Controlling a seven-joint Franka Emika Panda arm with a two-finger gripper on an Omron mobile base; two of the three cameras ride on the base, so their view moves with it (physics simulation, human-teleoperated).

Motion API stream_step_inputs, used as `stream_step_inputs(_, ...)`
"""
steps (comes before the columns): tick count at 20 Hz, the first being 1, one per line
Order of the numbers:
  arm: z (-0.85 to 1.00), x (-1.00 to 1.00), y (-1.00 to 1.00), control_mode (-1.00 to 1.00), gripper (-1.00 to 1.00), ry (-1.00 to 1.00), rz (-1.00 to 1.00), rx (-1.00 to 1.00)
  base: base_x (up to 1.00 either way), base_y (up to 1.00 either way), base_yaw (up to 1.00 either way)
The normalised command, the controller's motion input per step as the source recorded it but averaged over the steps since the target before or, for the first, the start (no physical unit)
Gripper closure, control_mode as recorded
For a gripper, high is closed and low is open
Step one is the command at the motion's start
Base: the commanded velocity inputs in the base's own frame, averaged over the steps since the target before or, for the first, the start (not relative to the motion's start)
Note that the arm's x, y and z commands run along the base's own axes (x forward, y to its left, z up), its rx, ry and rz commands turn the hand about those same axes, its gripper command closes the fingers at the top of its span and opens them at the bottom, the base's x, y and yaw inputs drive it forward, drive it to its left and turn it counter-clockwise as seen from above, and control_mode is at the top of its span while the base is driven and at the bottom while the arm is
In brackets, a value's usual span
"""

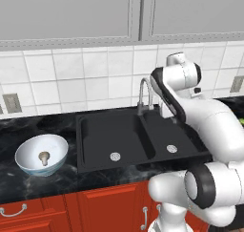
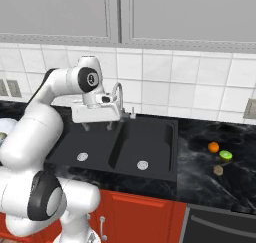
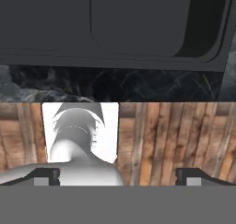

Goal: There is a mixed pile of frozen fruits and vegetables on the counter. Locate all the frozen vegetables and place the items in a bowl on the counter. Take all the frozen fruits and defrost them in a running sink.

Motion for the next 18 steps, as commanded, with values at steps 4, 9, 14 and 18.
stream_step_inputs(4, 0.00, 0.07, -1.00, -1.00, -1.00, 0.08, -0.01, -0.01, 0.00, 0.00, 0.00)
stream_step_inputs(9, -0.04, 0.26, -0.98, -1.00, -1.00, 0.03, -0.01, 0.01, 0.00, 0.00, 0.00)
stream_step_inputs(14, -0.01, 0.17, -0.91, -1.00, -1.00, 0.00, 0.00, 0.07, 0.00, 0.00, 0.00)
stream_step_inputs(18, -0.12, 0.00, -0.89, -1.00, -1.00, 0.00, 0.00, 0.15, 0.00, 0.00, 0.00)
